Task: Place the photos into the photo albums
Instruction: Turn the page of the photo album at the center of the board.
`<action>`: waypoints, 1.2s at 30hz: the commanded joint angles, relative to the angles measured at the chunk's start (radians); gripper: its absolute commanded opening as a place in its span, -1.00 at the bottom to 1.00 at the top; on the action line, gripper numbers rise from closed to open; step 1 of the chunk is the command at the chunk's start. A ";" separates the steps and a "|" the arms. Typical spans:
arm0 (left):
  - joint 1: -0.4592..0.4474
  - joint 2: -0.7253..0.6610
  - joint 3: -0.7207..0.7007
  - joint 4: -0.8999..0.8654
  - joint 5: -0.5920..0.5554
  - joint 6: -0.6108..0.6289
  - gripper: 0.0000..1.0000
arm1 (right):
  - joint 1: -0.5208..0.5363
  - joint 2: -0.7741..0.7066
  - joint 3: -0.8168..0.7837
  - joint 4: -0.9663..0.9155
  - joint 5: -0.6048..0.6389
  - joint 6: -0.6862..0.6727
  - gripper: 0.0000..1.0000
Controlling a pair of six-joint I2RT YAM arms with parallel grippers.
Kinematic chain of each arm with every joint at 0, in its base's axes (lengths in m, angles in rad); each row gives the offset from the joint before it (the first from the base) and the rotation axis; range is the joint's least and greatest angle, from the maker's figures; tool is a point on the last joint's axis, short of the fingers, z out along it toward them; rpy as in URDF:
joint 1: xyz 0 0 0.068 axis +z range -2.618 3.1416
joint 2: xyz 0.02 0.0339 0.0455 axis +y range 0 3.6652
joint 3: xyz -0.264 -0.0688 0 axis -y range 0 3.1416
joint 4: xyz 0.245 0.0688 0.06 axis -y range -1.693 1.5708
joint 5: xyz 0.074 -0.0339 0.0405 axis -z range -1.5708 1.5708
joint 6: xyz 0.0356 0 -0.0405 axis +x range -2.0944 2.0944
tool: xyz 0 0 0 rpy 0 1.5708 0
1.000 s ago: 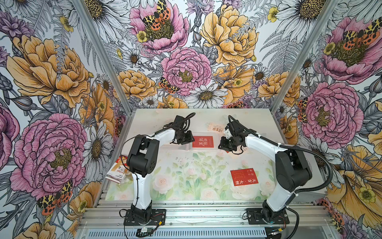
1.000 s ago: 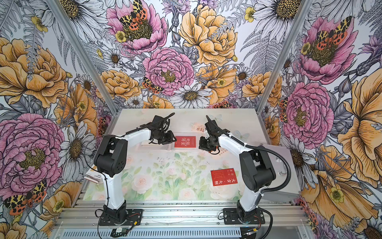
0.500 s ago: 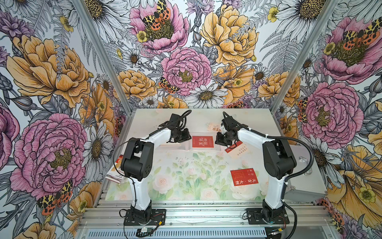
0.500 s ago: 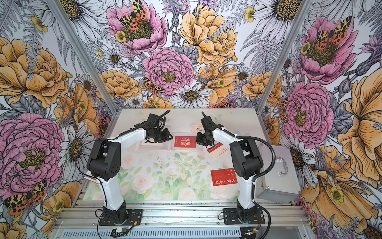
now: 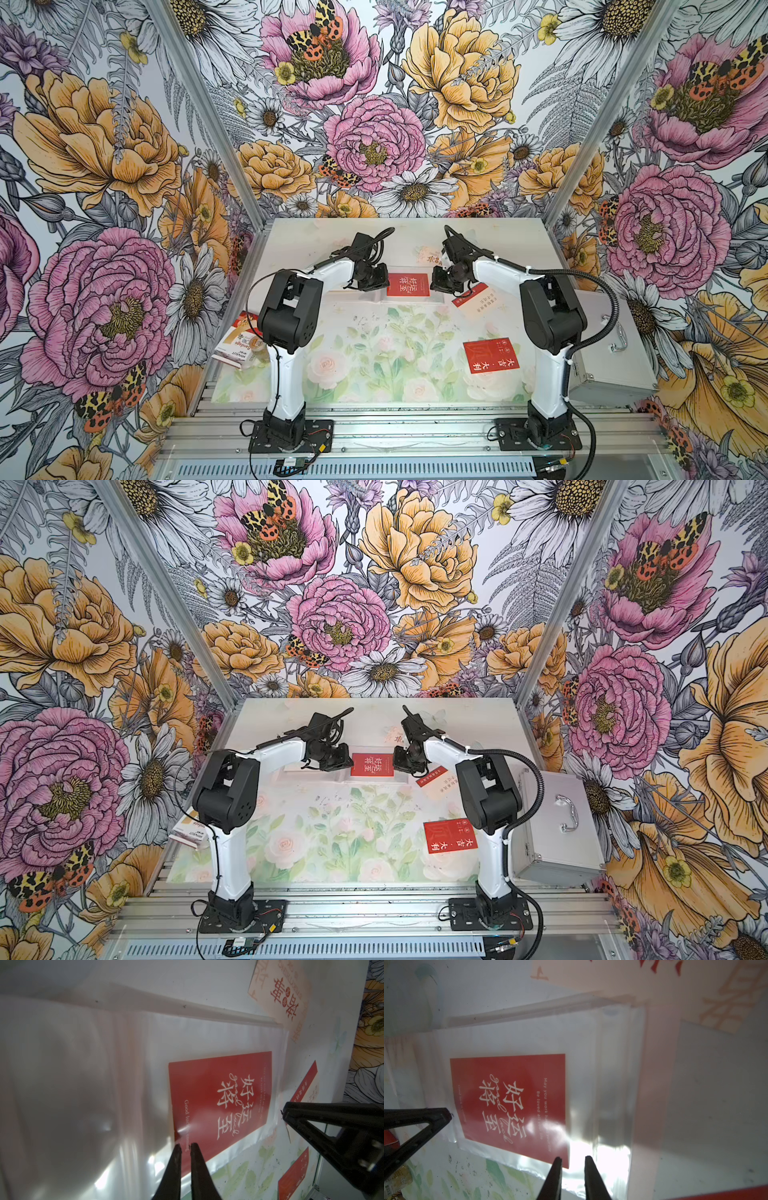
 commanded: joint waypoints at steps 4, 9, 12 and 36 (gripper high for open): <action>-0.002 0.041 0.035 0.006 0.010 0.013 -0.75 | 0.008 0.039 0.039 0.016 -0.003 -0.016 -0.57; -0.001 0.056 0.032 0.006 0.008 0.016 -0.76 | 0.009 0.050 0.048 0.017 -0.007 -0.016 -0.56; -0.001 0.059 0.025 0.006 0.005 0.015 -0.76 | 0.010 0.055 0.051 0.015 -0.005 -0.018 -0.56; -0.032 0.074 0.004 0.023 0.005 0.005 -0.79 | 0.039 0.122 0.096 0.028 -0.079 -0.003 -0.55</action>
